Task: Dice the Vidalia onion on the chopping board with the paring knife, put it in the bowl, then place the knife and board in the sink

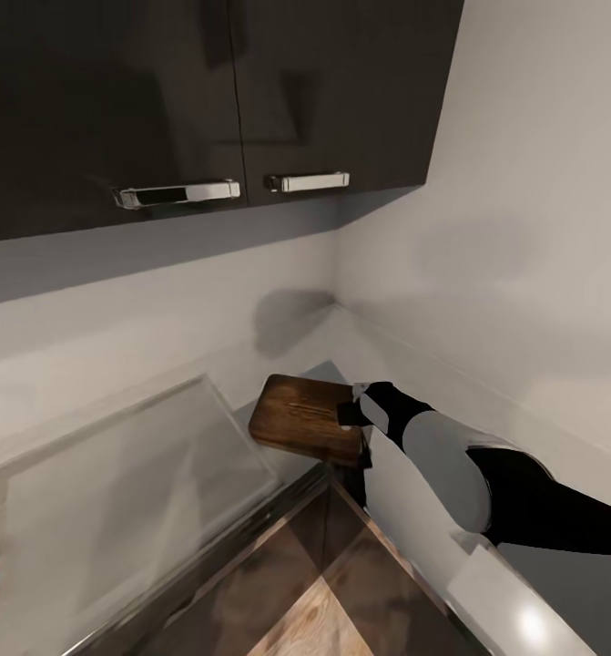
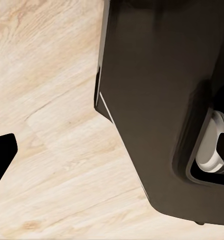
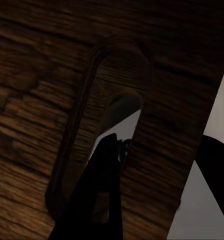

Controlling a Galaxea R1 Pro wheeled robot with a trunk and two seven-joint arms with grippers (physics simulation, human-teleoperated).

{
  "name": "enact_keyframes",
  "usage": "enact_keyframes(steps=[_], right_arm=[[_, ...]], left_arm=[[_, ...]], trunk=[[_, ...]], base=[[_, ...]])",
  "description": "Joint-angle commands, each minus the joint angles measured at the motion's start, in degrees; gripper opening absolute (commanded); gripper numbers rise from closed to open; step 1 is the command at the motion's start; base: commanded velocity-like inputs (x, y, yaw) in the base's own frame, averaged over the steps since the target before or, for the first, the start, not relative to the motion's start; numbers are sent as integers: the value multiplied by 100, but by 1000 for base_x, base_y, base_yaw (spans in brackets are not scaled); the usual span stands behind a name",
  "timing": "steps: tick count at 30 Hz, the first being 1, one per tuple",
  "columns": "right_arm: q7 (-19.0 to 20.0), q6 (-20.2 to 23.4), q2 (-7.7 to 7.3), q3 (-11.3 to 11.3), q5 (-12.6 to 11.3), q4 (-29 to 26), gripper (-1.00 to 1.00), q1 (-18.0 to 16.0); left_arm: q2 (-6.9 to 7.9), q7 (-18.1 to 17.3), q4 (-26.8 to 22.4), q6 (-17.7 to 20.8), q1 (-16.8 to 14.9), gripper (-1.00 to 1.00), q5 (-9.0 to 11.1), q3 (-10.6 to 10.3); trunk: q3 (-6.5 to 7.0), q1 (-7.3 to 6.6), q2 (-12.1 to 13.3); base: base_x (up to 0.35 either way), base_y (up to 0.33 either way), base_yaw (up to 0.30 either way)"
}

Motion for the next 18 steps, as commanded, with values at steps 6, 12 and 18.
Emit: enact_keyframes(steps=[6, 12, 18], right_arm=[[-28, 28, 3, -52, 13, -9, -100, -2], [-28, 28, 3, -52, 16, -9, -100, -2], [-28, 28, 3, -52, 15, -9, -100, -2]], left_arm=[[7, -1, 12, -32, -5, 100, 13, 29], [2, -5, 8, -32, -5, 100, 13, 24], [1, -5, 6, -32, -5, 100, 13, 23]], trunk=[[45, 4, -10], [99, 4, -10], [153, 4, -10]], base=[[0, 0, 0], [0, 0, 0], [0, 0, 0]])
